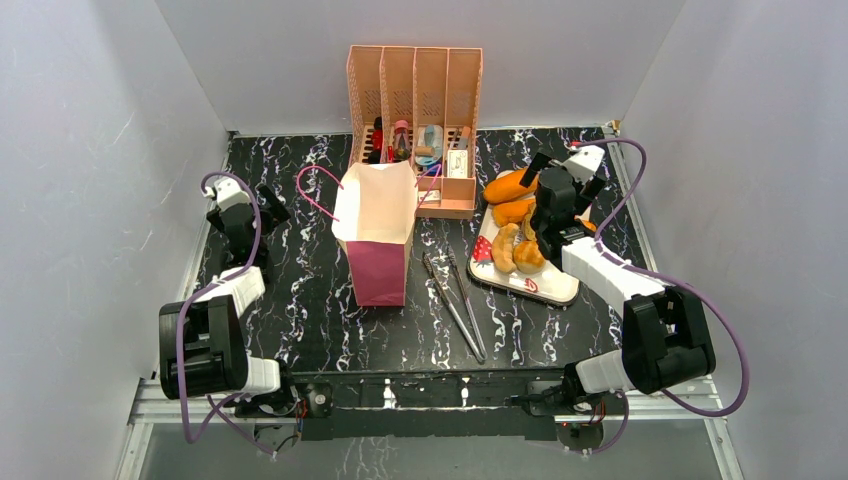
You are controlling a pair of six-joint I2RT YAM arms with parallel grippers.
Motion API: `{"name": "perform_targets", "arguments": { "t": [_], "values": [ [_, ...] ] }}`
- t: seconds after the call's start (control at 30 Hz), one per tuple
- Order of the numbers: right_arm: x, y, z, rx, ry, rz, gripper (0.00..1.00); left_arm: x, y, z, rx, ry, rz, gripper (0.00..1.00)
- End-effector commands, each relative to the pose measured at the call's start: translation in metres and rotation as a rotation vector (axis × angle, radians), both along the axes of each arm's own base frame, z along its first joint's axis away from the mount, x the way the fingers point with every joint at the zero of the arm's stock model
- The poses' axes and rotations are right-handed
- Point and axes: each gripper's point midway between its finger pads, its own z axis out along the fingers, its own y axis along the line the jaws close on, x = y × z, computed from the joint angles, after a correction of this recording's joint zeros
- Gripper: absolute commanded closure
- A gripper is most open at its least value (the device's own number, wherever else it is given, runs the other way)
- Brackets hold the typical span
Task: Take the fake bread out of the paper bag
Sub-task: Reset both arms
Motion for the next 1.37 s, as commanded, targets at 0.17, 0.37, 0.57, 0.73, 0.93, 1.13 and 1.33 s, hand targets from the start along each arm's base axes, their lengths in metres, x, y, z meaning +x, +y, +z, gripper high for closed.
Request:
{"name": "perform_targets", "arguments": {
  "t": [0.17,0.37,0.57,0.73,0.93,1.13,1.33],
  "values": [
    [0.000,0.000,0.023,0.010,-0.081,-0.007,0.02,0.000,0.000,0.018,0.023,-0.058,0.005,0.02],
    [0.001,0.003,0.024,0.018,-0.088,0.001,0.02,-0.001,0.000,0.018,0.026,-0.057,0.006,0.02],
    [-0.001,0.002,0.029,0.028,-0.114,0.000,0.02,-0.001,0.001,0.018,0.027,-0.056,0.012,0.02],
    [-0.001,0.002,0.031,0.026,-0.121,-0.004,0.02,-0.001,0.001,0.017,0.028,-0.053,0.013,0.02],
    [0.000,0.002,0.034,0.029,-0.130,-0.003,0.02,-0.002,0.001,0.016,0.032,-0.049,0.015,0.02],
    [-0.001,0.002,0.035,0.033,-0.136,-0.007,0.02,-0.002,0.001,0.016,0.036,-0.047,0.017,0.02],
    [-0.002,0.005,0.032,0.026,-0.131,0.001,0.02,-0.006,0.003,0.014,0.046,-0.040,0.029,0.02]
  ]
}}
